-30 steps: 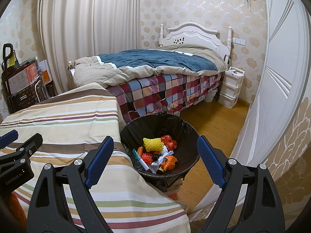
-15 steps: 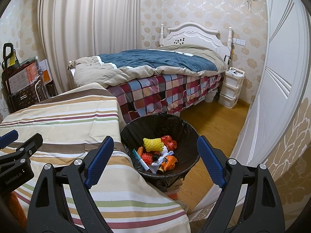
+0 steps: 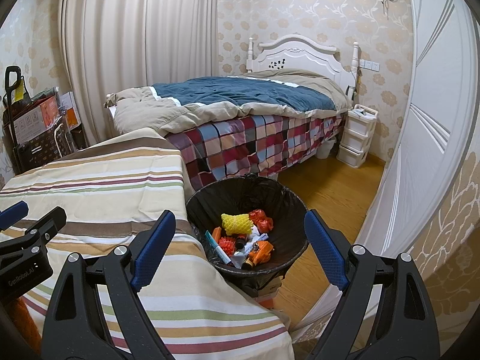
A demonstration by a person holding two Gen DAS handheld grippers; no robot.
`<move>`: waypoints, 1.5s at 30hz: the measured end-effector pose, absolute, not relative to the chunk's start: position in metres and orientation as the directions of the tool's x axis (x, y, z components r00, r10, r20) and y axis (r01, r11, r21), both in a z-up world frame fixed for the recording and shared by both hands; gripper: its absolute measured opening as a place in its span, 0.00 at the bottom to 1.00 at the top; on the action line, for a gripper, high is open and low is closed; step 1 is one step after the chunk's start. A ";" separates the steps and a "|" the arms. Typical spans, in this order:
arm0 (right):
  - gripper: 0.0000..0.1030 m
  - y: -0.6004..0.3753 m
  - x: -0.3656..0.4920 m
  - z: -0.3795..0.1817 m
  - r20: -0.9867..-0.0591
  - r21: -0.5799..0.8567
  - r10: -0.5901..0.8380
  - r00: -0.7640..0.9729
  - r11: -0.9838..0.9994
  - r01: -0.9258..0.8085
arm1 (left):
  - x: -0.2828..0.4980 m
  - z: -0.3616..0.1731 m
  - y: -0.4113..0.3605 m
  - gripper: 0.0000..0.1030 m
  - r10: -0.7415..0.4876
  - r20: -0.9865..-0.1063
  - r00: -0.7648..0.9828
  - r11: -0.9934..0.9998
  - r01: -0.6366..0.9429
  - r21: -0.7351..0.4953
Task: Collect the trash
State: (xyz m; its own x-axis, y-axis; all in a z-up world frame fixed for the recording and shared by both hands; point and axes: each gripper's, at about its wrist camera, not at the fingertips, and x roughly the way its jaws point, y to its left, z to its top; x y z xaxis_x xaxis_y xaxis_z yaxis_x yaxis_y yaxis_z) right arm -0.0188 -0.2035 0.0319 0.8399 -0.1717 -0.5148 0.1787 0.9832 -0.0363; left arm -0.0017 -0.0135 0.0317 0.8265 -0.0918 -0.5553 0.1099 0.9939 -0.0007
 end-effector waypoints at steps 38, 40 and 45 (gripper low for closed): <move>0.83 -0.202 -0.020 0.032 -0.515 -0.040 -0.170 0.840 0.984 0.175 | -0.005 0.029 -0.016 0.85 -0.112 -0.562 0.819 0.992 0.125 -0.015; 0.83 -0.201 -0.020 0.031 -0.515 -0.039 -0.171 0.840 0.984 0.176 | -0.006 0.030 -0.016 0.85 -0.110 -0.556 0.824 0.992 0.121 -0.016; 0.83 -0.200 -0.021 0.033 -0.518 -0.039 -0.164 0.840 0.985 0.169 | -0.007 0.030 -0.012 0.85 -0.094 -0.542 0.835 0.994 0.109 -0.005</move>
State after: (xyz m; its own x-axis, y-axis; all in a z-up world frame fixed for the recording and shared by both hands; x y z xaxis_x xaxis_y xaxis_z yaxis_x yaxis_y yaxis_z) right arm -0.0209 -0.1999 0.0329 0.8396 -0.1645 -0.5176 0.1687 0.9849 -0.0392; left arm -0.0070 -0.0118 0.0299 0.8348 -0.0942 -0.5425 0.1088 0.9941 -0.0052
